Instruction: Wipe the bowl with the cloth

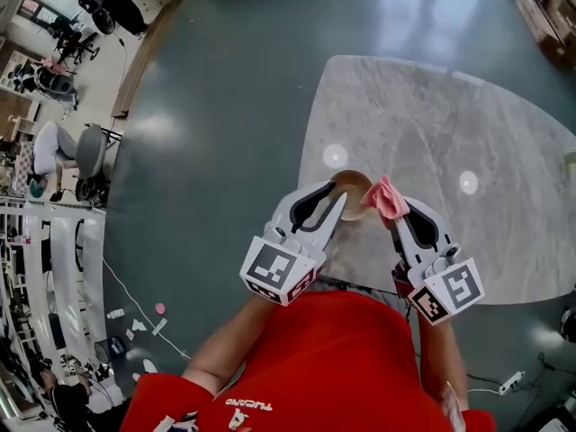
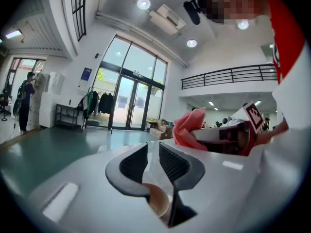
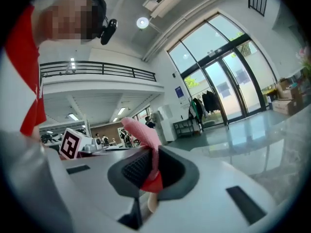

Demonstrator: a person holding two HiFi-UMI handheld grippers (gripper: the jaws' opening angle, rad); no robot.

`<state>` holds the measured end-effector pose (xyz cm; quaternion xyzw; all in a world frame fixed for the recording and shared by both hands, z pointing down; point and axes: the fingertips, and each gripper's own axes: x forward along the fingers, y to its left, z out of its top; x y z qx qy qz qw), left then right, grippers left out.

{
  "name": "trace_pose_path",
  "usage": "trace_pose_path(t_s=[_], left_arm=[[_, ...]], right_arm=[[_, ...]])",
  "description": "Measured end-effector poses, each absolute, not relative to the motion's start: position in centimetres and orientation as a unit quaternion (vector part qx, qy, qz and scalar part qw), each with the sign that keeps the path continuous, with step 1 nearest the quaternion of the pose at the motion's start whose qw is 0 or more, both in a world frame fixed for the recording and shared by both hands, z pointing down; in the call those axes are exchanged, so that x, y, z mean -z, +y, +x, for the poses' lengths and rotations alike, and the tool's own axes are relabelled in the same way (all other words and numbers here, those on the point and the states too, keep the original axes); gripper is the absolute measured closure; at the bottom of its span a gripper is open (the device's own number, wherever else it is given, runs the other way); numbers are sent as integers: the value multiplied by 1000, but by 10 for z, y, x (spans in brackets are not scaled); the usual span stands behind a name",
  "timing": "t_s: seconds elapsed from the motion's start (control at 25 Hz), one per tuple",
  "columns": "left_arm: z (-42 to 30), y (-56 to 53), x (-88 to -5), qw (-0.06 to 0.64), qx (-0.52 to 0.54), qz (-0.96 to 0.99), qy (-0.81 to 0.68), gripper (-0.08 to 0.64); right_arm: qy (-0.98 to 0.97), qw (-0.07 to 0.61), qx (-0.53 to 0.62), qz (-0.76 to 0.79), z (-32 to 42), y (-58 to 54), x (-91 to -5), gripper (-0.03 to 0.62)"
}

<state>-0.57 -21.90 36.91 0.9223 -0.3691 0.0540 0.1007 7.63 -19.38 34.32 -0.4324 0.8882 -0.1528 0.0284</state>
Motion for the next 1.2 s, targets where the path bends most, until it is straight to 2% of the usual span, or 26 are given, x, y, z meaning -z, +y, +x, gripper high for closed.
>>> trace_pose_path(t_s=[0.12,0.24,0.72,1.2], left_arm=[[-5,-209,-351,67,-50,926,-367,495],[-8,-199,-339,57,-38,927,-369,552],[-18,-172,-305,28,-14,937,-349,554],[-10,-181,-300,23,-10,935,-353,555]], right_arm=[[889,57,130,-436,77,-188,-320,572],[888,77,110,-439,78,-177,-304,572],[896,111,79,-424,60,-142,-274,572],[904,100,65,-411,59,-141,-269,574]])
